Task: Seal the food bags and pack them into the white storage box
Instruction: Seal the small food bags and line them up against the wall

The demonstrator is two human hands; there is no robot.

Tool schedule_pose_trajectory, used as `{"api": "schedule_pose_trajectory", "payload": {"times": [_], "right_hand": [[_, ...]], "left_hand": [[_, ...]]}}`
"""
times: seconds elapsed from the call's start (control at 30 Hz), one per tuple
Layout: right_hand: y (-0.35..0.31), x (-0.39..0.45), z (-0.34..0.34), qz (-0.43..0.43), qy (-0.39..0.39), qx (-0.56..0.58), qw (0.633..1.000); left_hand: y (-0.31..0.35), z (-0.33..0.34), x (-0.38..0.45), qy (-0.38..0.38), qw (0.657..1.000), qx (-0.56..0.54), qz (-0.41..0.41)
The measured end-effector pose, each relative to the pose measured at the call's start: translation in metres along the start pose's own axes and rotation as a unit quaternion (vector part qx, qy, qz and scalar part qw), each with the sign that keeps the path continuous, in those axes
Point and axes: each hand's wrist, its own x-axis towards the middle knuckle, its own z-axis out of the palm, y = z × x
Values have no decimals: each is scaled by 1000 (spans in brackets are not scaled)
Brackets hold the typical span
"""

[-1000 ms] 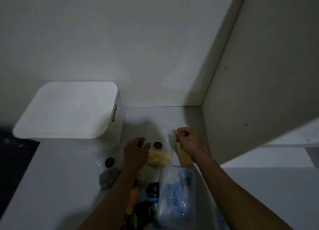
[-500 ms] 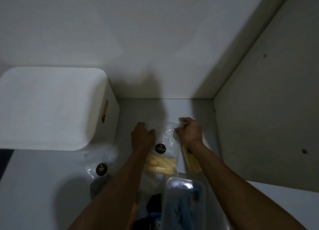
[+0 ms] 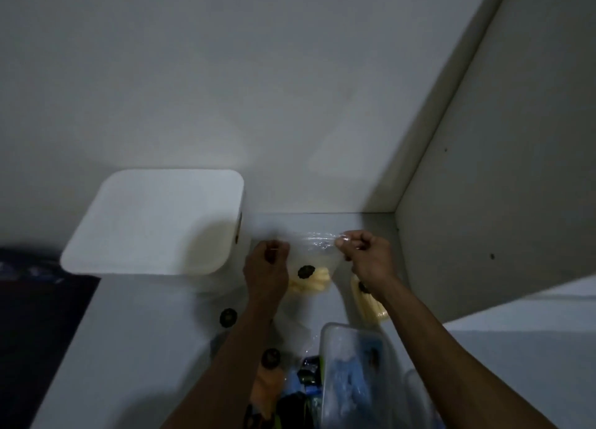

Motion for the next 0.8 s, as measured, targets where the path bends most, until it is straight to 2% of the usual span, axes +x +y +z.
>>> {"api": "schedule_pose_trajectory", "payload": {"times": [0.27,0.47,0.67,0.8], "right_hand": [[-74,-79,2,-100,-6,-13,995],[-98,-138,6,-151,-28,-49,987],[-109,-172,7,-202,-56,-163,964],[-130,-189,20,-268,-69,-285,918]], "left_hand": [[55,-72,-44,-9,984,-143,108],[73,-124,-69,-52,976,-178,117],[79,-159,-101,-76,967,-214,116],[87,-169,-112,-84,966,-219,105]]}}
